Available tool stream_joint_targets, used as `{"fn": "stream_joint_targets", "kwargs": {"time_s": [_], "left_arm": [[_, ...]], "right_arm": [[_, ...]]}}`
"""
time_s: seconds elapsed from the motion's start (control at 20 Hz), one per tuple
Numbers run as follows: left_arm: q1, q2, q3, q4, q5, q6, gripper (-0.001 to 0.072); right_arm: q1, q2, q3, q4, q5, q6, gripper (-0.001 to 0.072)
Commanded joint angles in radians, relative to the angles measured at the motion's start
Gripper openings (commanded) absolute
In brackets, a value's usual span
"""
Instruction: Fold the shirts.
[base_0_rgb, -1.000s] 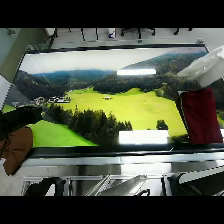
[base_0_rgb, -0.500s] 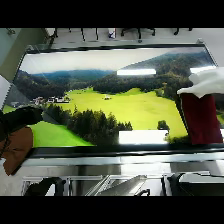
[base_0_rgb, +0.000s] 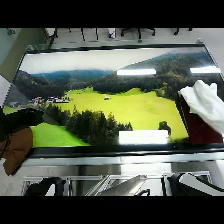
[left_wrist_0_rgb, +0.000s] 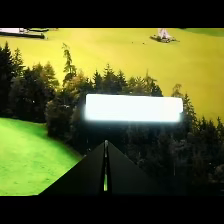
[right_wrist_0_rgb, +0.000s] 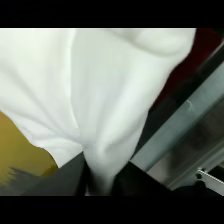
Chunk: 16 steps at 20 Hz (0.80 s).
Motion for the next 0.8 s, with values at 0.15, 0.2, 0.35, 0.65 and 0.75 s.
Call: {"fn": "stream_joint_targets", "kwargs": {"time_s": [0.15, 0.2, 0.35, 0.65, 0.75], "left_arm": [[0.001, -0.001, 0.000, 0.000, 0.021, 0.006, 0.0014], [0.001, -0.001, 0.000, 0.000, 0.021, 0.006, 0.0014], [0.001, -0.001, 0.000, -0.001, 0.015, 0.005, 0.0014], [0.001, -0.001, -0.001, -0.164, 0.017, 0.000, 0.0015], [-0.013, 0.000, -0.010, -0.243, 0.015, 0.001, 0.0015]], "right_arm": [[-0.002, -0.031, -0.182, -0.088, 0.047, 0.008, 0.0706], [-0.002, -0.034, -0.162, -0.067, 0.049, 0.007, 0.0706], [0.005, -0.032, -0.082, 0.132, 0.102, -0.045, 0.0703], [0.213, 0.080, -0.069, 0.417, 0.218, -0.293, 0.0028], [0.360, 0.171, -0.119, 0.416, 0.251, -0.346, 0.0028]]}}
